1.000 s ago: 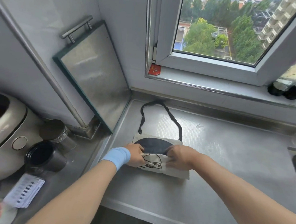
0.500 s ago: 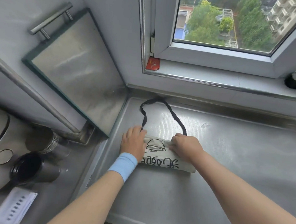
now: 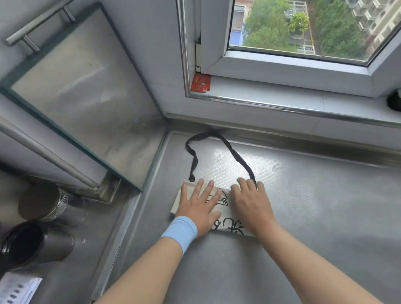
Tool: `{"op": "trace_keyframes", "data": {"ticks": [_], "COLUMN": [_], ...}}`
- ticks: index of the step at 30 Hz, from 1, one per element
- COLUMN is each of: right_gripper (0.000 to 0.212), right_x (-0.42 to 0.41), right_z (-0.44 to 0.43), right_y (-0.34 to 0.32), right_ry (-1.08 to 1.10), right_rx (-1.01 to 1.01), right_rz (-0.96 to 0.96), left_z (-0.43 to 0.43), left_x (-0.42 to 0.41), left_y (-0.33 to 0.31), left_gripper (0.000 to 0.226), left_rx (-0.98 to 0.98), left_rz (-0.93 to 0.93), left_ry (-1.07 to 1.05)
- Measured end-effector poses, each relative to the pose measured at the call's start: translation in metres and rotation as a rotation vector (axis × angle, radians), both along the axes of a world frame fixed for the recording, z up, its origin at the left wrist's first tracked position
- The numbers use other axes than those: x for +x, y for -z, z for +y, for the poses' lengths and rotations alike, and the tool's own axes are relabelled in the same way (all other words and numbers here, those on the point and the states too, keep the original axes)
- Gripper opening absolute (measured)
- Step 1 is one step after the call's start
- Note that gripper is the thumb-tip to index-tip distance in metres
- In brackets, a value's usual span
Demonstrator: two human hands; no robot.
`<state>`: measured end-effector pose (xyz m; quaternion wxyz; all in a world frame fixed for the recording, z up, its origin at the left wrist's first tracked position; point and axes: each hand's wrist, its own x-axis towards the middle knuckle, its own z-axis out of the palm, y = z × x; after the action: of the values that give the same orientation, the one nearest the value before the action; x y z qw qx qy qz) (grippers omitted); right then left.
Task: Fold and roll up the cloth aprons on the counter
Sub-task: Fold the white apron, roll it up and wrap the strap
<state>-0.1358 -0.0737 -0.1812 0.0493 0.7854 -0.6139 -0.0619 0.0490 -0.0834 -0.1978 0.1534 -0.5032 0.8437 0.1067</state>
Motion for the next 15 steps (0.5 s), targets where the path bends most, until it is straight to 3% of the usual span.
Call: {"op": "trace_keyframes", "data": {"ticks": [2, 4, 7, 12, 15], "right_gripper": [0.049, 0.060, 0.064, 0.062, 0.062], "right_x": [0.017, 0.029, 0.020, 0.000, 0.003], "right_z": [0.005, 0.014, 0.025, 0.028, 0.028], "right_y": [-0.001, 0.009, 0.028, 0.030, 0.032], "right_ry": [0.017, 0.046, 0.131, 0.131, 0.123], "right_rx": [0.012, 0.110, 0.230, 0.252, 0.251], "right_rz": [-0.020, -0.178, -0.317, -0.329, -0.326], "left_z": [0.000, 0.002, -0.001, -0.011, -0.012], "left_x": [-0.002, -0.002, 0.009, 0.043, 0.048], "left_y": [0.002, 0.003, 0.007, 0.010, 0.007], "left_gripper": [0.063, 0.063, 0.069, 0.071, 0.066], "left_rx": [-0.005, -0.003, -0.050, -0.040, -0.039], "left_rz": [0.006, 0.017, 0.006, 0.063, -0.024], "left_ry": [-0.013, -0.020, 0.031, 0.002, -0.029]}}
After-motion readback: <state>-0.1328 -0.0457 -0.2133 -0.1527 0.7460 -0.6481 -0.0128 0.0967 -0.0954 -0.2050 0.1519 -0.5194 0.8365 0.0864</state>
